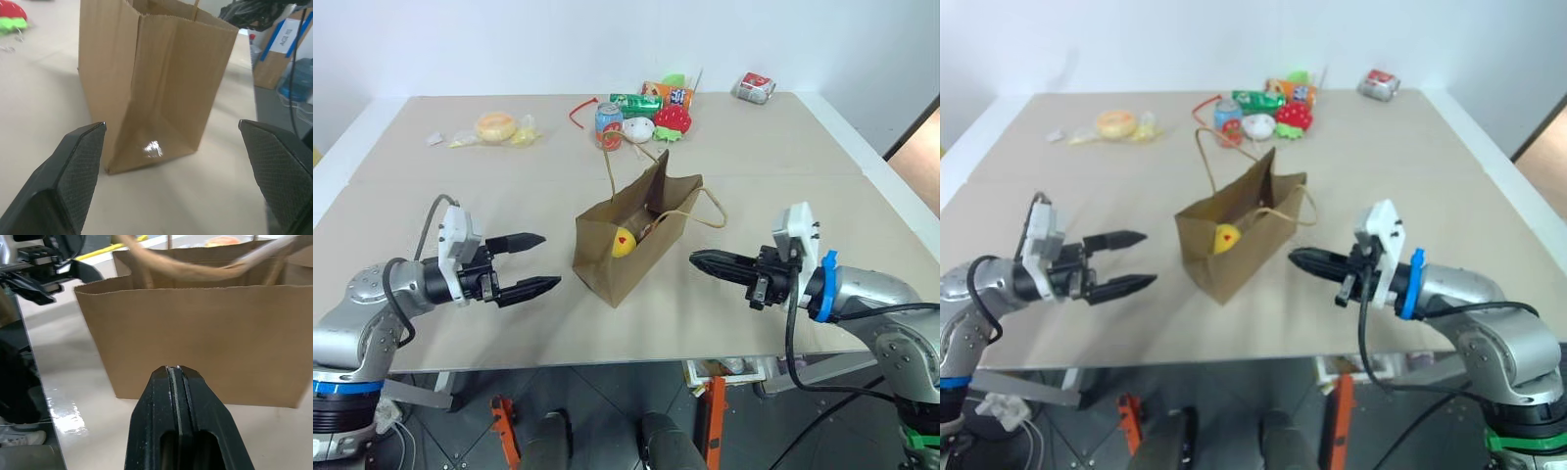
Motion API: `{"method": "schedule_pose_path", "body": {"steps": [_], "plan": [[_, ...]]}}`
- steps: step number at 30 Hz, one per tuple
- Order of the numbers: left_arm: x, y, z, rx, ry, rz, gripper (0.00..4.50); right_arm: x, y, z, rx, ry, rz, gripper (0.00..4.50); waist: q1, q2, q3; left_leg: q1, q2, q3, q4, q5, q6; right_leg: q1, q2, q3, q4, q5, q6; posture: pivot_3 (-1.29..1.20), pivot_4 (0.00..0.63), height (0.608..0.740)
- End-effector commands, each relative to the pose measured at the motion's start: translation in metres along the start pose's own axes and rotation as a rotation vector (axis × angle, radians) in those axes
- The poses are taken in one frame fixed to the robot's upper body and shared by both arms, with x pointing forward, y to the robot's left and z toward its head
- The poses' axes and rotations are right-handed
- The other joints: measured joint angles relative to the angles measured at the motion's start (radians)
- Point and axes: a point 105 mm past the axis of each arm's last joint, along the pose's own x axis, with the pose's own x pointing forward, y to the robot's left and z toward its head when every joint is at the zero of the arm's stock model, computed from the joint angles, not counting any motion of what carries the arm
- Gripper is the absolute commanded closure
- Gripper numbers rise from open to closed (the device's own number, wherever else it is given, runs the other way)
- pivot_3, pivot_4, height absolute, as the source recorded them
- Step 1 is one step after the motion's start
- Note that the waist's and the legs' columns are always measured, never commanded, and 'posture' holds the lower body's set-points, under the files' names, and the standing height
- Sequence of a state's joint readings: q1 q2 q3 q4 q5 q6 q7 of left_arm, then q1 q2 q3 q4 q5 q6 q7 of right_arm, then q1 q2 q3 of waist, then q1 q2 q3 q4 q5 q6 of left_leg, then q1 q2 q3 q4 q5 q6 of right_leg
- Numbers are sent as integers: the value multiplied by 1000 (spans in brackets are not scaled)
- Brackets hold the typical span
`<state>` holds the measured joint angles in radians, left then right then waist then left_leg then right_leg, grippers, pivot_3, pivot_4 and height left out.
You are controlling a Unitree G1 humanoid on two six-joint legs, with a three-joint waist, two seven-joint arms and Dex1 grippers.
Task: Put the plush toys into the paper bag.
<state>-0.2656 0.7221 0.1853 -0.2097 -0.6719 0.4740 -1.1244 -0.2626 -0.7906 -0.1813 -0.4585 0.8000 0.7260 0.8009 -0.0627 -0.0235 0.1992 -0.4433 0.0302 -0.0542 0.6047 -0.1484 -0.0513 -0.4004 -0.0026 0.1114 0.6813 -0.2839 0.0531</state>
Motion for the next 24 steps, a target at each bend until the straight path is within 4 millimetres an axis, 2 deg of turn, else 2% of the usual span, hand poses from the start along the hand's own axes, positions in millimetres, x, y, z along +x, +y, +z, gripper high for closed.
{"method": "schedule_pose_path", "body": {"steps": [1,5,15,19,24], "plan": [[21,14,11,62,-79,33,0,30,18,3,-34,2,67,4463,1,0,0,0,0,0,0,0,0,0,0,0,0,0,0,0,150,740],[42,12,4,76,-74,-19,0,48,16,0,-50,15,58,4463,2,0,0,0,0,0,1,2,0,0,1,0,0,2,1,0,150,740],[87,9,12,91,-152,-107,0,79,6,3,-85,-5,9,4463,10,0,0,0,0,-1,1,3,0,0,1,0,1,3,1,0,150,740],[93,-6,13,107,-146,-185,0,89,3,6,-88,-25,-18,4463,9,0,0,0,0,-2,1,3,0,0,1,0,1,3,1,0,150,740],[86,-18,16,109,-127,-251,0,95,1,8,-89,-39,-32,4463,10,0,0,0,0,-2,1,4,0,0,2,-1,2,3,1,0,150,740]]}}
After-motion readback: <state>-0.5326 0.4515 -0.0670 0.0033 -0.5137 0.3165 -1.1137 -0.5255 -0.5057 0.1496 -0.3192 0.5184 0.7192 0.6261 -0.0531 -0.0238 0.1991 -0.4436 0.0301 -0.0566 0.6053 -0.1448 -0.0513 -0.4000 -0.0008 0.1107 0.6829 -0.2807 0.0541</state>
